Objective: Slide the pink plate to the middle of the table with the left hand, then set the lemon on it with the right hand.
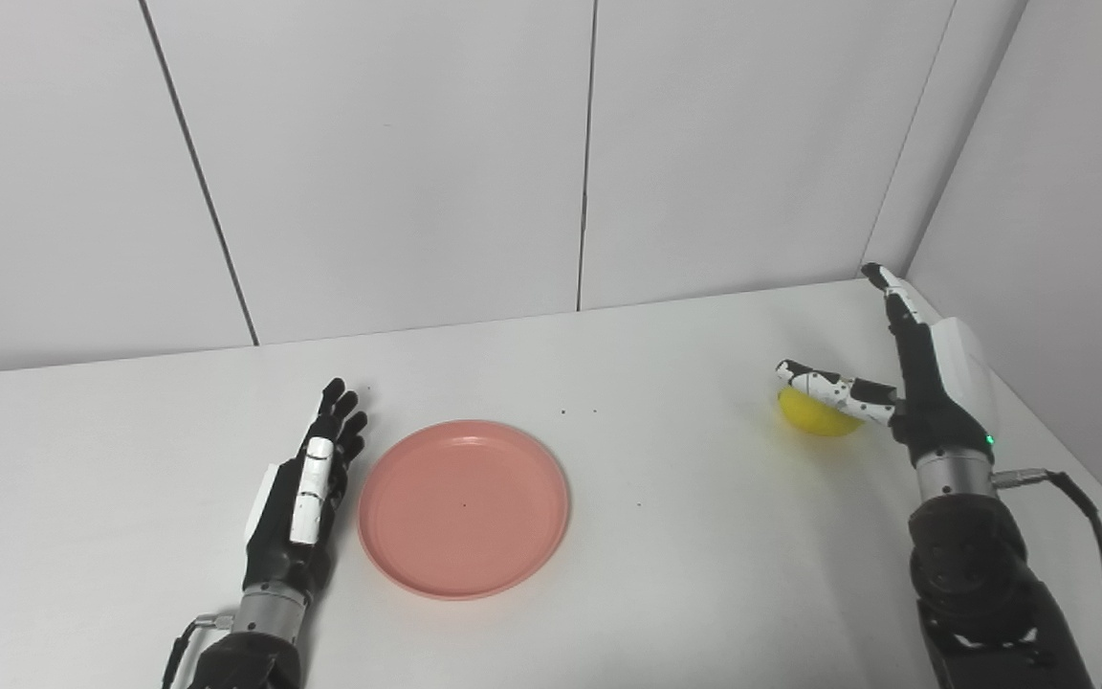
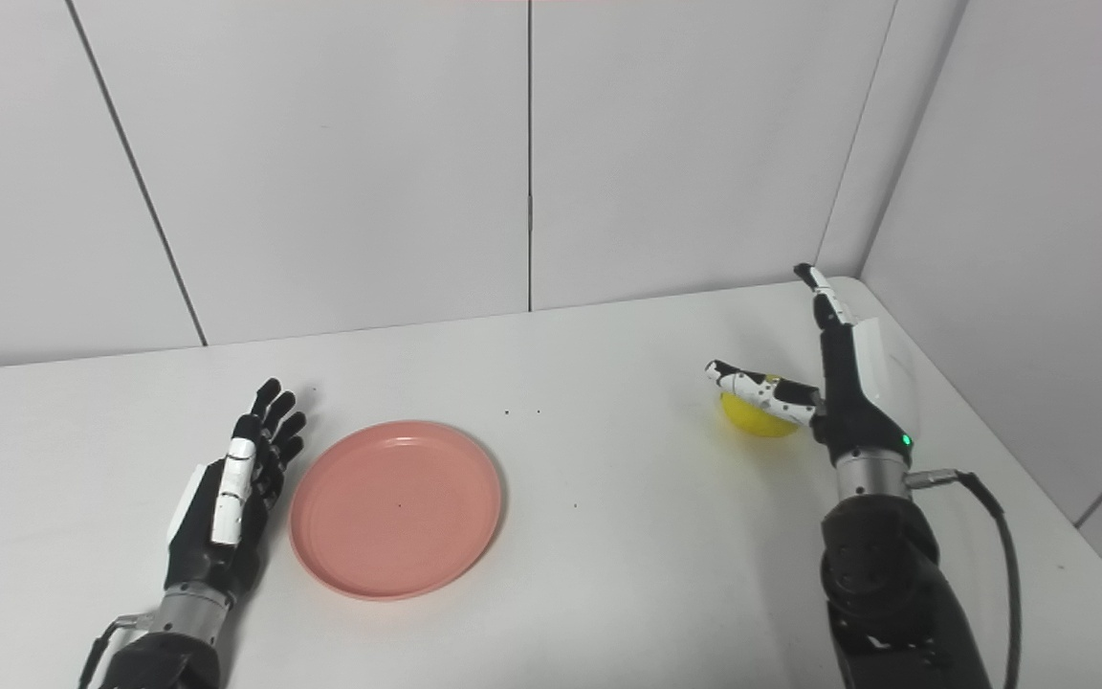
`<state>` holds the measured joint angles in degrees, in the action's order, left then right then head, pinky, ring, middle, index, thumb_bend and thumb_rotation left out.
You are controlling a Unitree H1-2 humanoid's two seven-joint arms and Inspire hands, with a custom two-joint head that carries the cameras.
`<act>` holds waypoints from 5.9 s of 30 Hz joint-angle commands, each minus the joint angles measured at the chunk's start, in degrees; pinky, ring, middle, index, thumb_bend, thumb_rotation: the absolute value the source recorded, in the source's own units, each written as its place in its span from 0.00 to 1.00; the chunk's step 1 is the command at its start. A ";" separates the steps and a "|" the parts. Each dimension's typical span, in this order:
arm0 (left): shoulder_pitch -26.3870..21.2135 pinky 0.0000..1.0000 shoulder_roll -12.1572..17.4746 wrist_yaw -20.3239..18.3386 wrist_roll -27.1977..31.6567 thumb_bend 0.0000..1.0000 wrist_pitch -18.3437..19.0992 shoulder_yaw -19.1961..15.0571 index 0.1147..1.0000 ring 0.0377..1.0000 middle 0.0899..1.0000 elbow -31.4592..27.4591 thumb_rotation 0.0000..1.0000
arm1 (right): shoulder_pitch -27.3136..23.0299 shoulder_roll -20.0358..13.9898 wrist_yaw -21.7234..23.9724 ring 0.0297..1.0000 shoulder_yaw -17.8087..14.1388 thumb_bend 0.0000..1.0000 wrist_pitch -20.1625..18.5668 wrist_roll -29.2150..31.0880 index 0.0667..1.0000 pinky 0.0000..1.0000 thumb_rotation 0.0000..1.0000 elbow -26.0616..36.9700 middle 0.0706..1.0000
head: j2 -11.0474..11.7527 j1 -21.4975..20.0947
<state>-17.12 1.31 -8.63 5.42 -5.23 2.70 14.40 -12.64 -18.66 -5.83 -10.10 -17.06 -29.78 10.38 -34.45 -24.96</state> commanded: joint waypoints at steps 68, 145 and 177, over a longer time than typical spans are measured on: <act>1.42 0.98 1.97 -1.48 -0.09 0.58 0.37 -1.03 0.98 0.96 0.98 -0.47 1.00 | -6.92 -7.00 -1.01 0.37 9.78 0.52 -4.30 -1.31 0.45 0.21 0.00 -19.60 0.46 | -0.96 -4.33; 4.51 0.92 -5.81 9.36 -13.01 0.57 -0.55 3.61 0.96 0.94 0.96 -4.81 1.00 | -12.30 13.87 4.09 0.38 31.98 0.52 12.92 -4.95 0.46 0.20 0.00 -12.26 0.45 | -1.99 21.03; 4.52 0.93 -6.27 11.55 -14.81 0.65 0.20 3.29 0.93 0.94 0.95 -5.04 1.00 | -12.26 12.96 -3.71 0.81 33.07 0.66 24.28 -9.32 0.77 0.77 0.21 -21.02 0.80 | -2.30 21.05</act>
<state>-12.73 -4.44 2.05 -8.88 -4.25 5.65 9.03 -23.94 -5.90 -7.92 23.66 3.88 -39.58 -13.19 -36.83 -3.96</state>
